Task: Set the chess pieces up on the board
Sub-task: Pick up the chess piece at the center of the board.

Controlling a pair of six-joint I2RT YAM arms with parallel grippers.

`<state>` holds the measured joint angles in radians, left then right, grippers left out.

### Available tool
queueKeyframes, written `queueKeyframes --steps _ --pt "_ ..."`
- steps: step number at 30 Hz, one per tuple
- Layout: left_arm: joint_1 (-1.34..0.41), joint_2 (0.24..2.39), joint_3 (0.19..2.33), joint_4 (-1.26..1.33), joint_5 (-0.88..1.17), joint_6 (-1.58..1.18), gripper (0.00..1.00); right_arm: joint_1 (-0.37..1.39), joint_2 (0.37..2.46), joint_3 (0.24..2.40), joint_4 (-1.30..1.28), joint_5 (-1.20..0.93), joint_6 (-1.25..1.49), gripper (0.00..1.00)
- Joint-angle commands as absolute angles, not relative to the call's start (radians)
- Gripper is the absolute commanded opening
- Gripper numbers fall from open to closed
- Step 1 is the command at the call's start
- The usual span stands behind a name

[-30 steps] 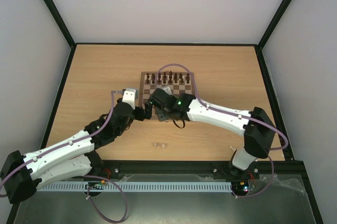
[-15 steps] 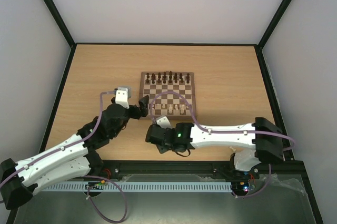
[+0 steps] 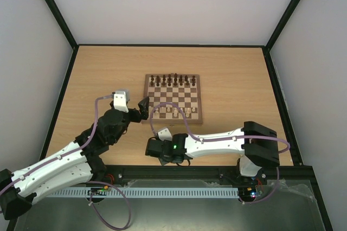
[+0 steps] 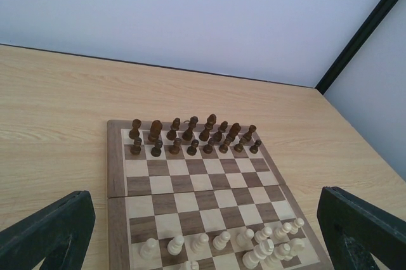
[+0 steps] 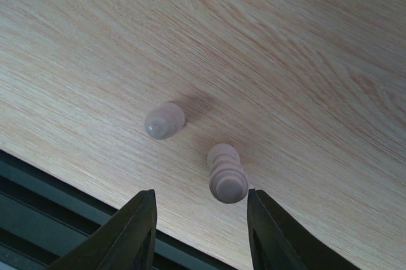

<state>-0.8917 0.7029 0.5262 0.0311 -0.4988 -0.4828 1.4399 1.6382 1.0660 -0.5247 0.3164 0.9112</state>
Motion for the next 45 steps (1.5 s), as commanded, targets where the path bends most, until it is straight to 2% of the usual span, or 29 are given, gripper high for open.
queueKeyframes --steps 1,6,13,26,32,37,45 --pt "-0.894 0.704 0.515 0.039 -0.518 -0.490 0.99 1.432 1.665 1.050 -0.544 0.348 0.946 0.39" --pt "-0.893 0.708 0.516 0.041 -0.516 -0.491 0.99 1.413 1.673 1.037 -0.536 0.346 0.942 0.38" --pt "-0.894 0.708 0.516 0.040 -0.516 -0.490 0.99 1.384 1.679 1.003 -0.485 0.317 0.918 0.32" --pt "-0.893 0.708 0.516 0.040 -0.515 -0.489 0.99 1.341 1.680 0.984 -0.458 0.298 0.880 0.10" --pt "-0.893 0.710 0.516 0.041 -0.517 -0.489 0.99 1.288 1.631 1.034 -0.529 0.344 0.830 0.10" --pt "-0.893 0.704 0.516 0.037 -0.521 -0.489 0.99 1.178 1.602 1.106 -0.567 0.353 0.734 0.10" --pt "-0.894 0.698 0.517 0.035 -0.521 -0.488 0.99 1.054 1.678 1.259 -0.581 0.324 0.596 0.10"
